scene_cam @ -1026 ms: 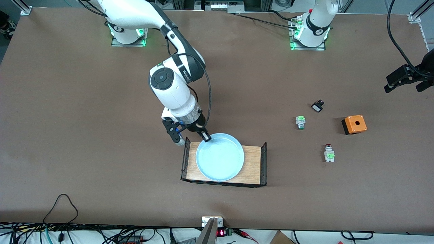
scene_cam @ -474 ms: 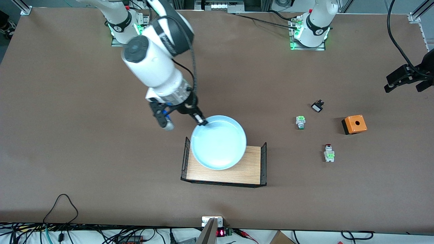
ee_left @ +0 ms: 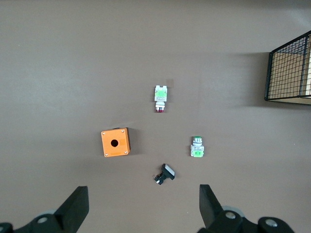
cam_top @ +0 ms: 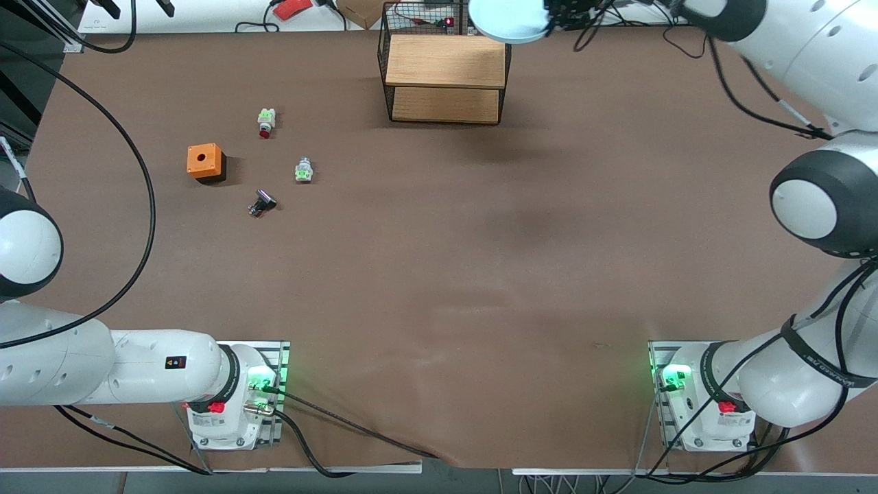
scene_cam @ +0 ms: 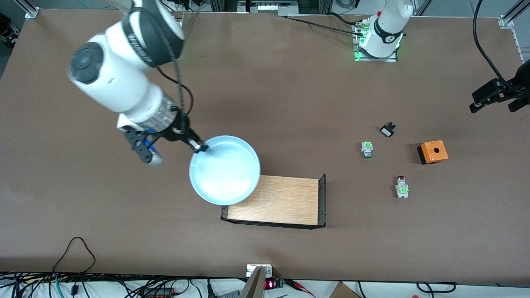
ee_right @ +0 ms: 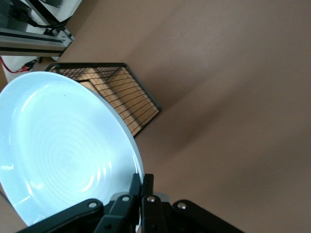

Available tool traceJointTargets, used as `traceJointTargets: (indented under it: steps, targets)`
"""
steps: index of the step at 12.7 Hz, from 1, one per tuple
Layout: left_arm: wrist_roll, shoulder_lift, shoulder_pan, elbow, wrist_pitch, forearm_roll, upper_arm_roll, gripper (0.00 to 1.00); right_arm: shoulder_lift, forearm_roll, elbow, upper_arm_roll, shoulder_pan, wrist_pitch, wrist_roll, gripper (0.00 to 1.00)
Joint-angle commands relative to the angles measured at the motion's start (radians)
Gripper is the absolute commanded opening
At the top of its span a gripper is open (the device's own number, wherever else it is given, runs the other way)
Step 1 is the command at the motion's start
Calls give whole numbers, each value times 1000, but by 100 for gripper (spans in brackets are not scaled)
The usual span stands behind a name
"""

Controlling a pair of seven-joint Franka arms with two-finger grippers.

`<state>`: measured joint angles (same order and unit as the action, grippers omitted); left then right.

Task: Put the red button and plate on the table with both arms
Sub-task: 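Lift the blue plate off the tray with the right gripper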

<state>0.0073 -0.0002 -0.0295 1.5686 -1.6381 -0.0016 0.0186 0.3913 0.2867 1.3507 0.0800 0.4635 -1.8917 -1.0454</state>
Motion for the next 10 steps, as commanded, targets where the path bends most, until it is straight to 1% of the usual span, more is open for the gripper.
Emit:
traceJointTargets:
  steps: [1,4,7,10]
  targets:
    - [-7,5,7,-24,20,12,4,100,-71,20,85,-8,-81,45,164,0]
    - [-9,6,7,-24,20,12,3,100,-126,20,180,-9,-173,117,379,0]
    - [-10,5,8,-22,21,12,-3,100,-158,8,275,-9,-244,123,552,0]
    - [-9,5,8,-24,21,11,-3,100,-161,5,347,-9,-334,122,737,0]
